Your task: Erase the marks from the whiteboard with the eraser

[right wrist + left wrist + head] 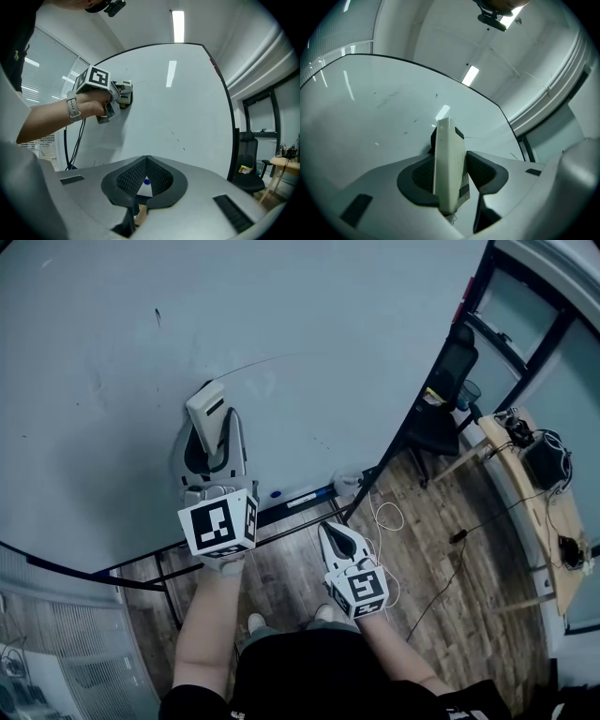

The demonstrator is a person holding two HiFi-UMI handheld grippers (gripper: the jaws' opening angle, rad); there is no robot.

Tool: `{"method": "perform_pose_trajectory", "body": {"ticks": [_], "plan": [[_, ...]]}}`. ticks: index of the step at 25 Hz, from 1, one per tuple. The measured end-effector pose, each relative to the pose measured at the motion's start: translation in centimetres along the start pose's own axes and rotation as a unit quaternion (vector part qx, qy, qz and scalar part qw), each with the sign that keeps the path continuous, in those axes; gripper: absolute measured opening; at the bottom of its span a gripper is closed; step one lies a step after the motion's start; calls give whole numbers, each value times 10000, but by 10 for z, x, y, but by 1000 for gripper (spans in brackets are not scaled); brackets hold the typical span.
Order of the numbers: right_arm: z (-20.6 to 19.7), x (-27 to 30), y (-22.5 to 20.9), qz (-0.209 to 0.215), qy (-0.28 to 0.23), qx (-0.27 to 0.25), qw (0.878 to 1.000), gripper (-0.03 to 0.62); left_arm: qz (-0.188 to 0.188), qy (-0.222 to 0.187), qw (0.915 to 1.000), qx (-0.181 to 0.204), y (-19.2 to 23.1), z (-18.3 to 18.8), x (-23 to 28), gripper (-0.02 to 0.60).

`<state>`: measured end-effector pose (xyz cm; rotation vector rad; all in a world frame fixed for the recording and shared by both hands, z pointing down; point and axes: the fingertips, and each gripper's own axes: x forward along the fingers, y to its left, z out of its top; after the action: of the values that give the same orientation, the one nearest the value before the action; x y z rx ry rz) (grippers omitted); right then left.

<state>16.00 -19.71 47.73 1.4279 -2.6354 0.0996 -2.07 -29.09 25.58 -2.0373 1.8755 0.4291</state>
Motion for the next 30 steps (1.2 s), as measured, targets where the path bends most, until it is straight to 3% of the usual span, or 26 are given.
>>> {"method": "perform_pose_trajectory", "body": {"ticks": [8, 12, 21, 30], "plan": [[8, -3, -28, -177, -85, -58, 9998, 28, -341, -402, 9981, -324, -31, 36, 33, 196], [11, -6, -42, -294, -137, -49, 9995, 28, -598, -477, 9967, -279, -55, 43, 47, 195], [9, -20, -85, -698, -171, 55, 9974, 28, -1130, -325, 9930, -70, -122, 29, 79, 194], [2, -51, -134, -1161, -160, 171, 9930, 28, -1826, -25, 9831, -125, -209, 7, 111, 193]]}}
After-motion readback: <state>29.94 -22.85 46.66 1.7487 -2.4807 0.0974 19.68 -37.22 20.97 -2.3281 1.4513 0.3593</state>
